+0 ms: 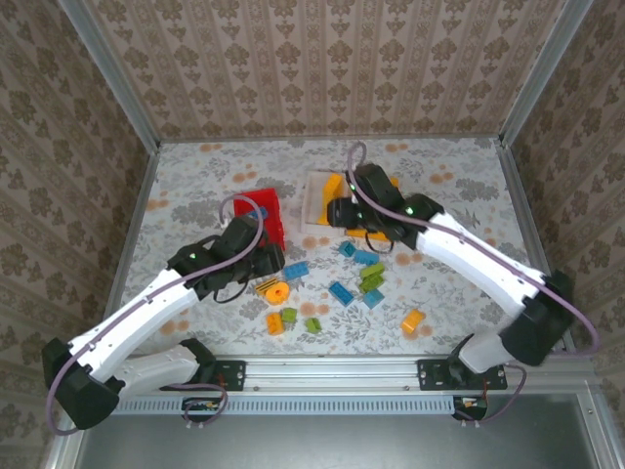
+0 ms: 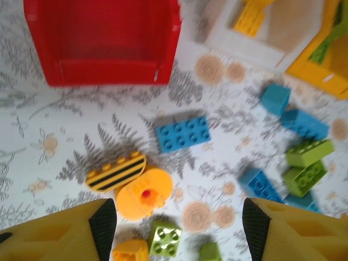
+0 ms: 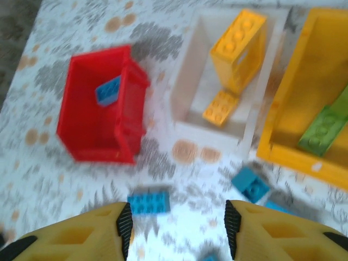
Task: Sort the legos into containers by color
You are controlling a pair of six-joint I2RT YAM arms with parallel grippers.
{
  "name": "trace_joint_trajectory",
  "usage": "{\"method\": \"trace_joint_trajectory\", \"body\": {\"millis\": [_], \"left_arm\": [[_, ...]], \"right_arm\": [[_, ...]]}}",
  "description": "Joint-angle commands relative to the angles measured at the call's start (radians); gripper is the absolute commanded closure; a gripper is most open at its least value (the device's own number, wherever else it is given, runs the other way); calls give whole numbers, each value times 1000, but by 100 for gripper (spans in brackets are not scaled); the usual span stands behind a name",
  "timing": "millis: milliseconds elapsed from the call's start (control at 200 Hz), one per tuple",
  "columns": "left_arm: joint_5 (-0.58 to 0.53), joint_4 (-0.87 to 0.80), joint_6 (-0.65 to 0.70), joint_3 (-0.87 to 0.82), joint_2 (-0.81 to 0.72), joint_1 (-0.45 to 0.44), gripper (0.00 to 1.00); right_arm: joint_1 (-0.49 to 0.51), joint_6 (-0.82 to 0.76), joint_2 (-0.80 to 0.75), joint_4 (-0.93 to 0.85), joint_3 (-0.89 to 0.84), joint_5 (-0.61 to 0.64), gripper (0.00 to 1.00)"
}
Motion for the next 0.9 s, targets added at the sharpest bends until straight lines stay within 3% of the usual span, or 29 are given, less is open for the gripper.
{"method": "trace_joint_trajectory", "body": {"millis": [0, 190, 340, 470, 545, 620, 720, 895], "left_arm": [[16, -84, -60, -56, 4, -46, 33], [13, -35, -196, -163, 22, -162, 24], [32, 45, -221, -183, 113, -163, 12], [14, -17, -240, -132, 192, -151, 9], [20, 43, -239, -135, 184, -137, 9], [10, 67, -152, -56, 213, -114, 13], [-30, -22, 41, 120, 318, -81, 21], [64, -116, 397, 254, 456, 7, 21]], "right_arm": [[30, -32, -142, -37, -114, -86, 46], [147, 3, -288, -127, -299, -81, 40], [223, 81, -319, -72, -393, -51, 37], [257, 99, -288, -57, -377, -28, 35], [272, 105, -275, -40, -379, -13, 35], [277, 111, -272, -24, -387, -1, 35], [280, 114, -291, -13, -397, 19, 35], [281, 109, -385, -20, -426, 71, 33]]}}
